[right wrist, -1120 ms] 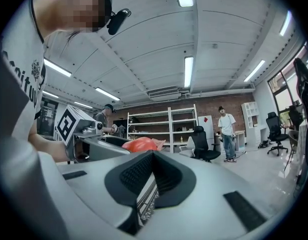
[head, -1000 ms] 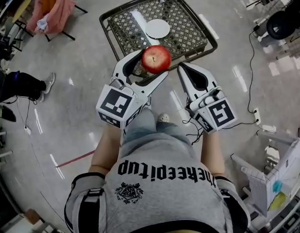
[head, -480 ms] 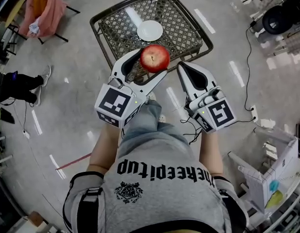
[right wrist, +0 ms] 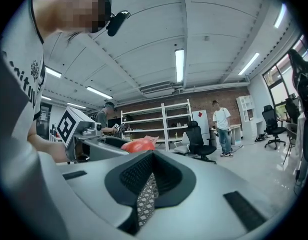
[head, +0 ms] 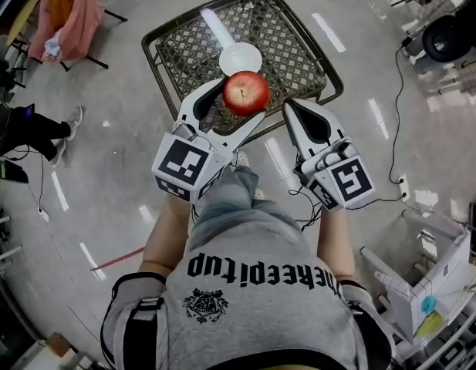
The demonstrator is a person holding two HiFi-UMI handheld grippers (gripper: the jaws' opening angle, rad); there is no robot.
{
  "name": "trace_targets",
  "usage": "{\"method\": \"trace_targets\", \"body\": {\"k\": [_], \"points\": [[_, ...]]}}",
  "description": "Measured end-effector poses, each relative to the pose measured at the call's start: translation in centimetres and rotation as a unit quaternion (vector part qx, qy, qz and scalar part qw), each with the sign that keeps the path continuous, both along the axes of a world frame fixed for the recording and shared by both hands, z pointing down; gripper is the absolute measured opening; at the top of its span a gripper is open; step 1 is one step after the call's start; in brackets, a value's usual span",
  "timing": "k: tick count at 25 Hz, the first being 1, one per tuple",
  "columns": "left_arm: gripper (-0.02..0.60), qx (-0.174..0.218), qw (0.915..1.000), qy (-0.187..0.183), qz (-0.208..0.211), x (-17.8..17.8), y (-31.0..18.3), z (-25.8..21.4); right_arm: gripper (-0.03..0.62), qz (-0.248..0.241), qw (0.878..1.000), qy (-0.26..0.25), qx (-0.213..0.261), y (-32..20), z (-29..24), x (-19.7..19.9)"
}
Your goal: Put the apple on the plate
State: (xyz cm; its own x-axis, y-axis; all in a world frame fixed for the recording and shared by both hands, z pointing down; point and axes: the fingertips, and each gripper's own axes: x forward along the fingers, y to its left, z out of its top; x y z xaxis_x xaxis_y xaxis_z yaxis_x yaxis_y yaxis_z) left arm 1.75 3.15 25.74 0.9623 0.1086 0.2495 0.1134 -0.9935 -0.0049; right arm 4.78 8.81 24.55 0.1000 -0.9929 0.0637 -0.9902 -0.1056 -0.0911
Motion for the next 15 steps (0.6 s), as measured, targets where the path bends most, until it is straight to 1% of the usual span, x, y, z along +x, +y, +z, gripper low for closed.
{"method": "trace_targets", "body": {"k": [8, 12, 15], "points": [[0.360, 0.000, 1.0000, -0.006, -0.006, 2.3, -3.5, 0.2, 0.005, -0.007, 1.000, 0.000, -0.002, -3.8, -0.1, 2.4], [0.360, -0.004, 1.0000, -0.005, -0.006, 3.5, -5.9, 1.0, 0.005, -0.011, 1.000, 0.005, -0.008, -6.4, 0.6, 3.4], [0.362, -0.004, 1.0000, -0.001, -0.005, 4.1, -7.0, 0.8, 0.005, -0.012, 1.000, 0.010, -0.008, -7.7, 0.3, 3.9]]}}
